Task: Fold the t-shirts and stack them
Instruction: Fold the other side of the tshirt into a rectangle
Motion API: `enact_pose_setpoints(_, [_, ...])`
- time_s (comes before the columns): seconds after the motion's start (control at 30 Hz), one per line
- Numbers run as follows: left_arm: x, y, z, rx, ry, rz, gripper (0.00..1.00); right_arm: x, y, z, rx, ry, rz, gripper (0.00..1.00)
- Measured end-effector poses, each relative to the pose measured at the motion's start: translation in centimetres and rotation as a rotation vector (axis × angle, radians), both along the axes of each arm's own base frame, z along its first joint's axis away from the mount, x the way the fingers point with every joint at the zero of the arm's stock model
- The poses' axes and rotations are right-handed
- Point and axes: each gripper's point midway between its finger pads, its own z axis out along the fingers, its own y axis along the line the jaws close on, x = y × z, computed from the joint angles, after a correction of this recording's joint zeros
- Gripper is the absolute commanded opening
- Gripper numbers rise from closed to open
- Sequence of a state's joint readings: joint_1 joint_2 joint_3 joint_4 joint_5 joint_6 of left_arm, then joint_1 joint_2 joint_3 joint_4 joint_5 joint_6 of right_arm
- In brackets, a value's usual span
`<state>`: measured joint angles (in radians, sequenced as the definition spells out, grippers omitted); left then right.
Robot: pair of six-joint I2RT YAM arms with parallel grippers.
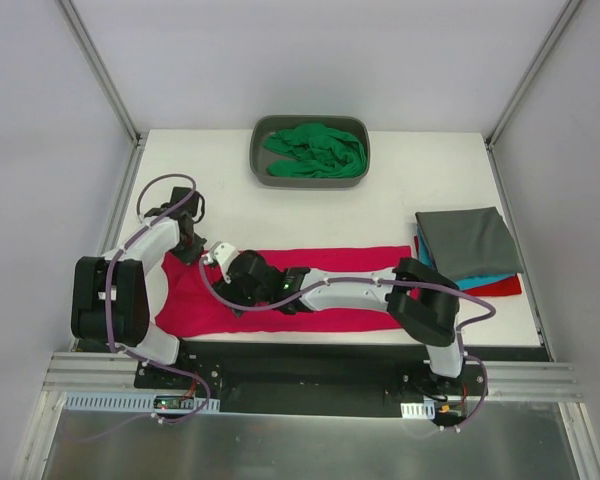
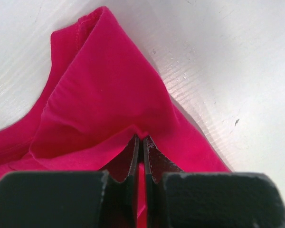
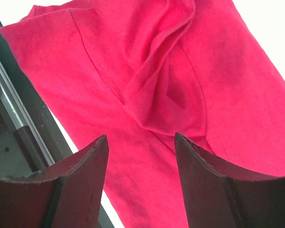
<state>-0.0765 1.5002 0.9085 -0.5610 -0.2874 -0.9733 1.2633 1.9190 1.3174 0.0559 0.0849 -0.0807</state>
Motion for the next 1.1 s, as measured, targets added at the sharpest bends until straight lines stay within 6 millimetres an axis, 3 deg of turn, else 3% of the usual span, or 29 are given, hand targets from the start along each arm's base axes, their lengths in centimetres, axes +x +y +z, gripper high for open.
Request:
enact_pose_setpoints(0.37, [-0.7,-0.2,0.5,-0.021,-0.018,-0.018,0.00,0.2,2.5,-2.2,-0.051,-0.064,-0.002,0.68])
enact_pose_setpoints(0.57, [-1.1,0.2,0.8,-0.006,-0.028,-0.030,0.00,0.9,3.3,-3.1,-0.080,-0.102,-0.003,0.67])
enact_pose_setpoints(0.8, [-1.3,0.3,1.0,0.002,-0.028,-0.061,0.00,2.3,2.5,-4.3,-0.169,-0.155,-0.053,0.62])
enact_pose_setpoints(0.87, [-1.3,0.3,1.0,0.004,-0.028,-0.064,0.00,2.7,1.9,-4.5,-0.197,-0.171,-0.077,0.56])
enact_pose_setpoints(1.1, [-1.5,0.3,1.1,0.005,-0.034,-0.070,0.00,3.8,-0.3,-4.3,-0.263,-0.226,-0.155,0.51])
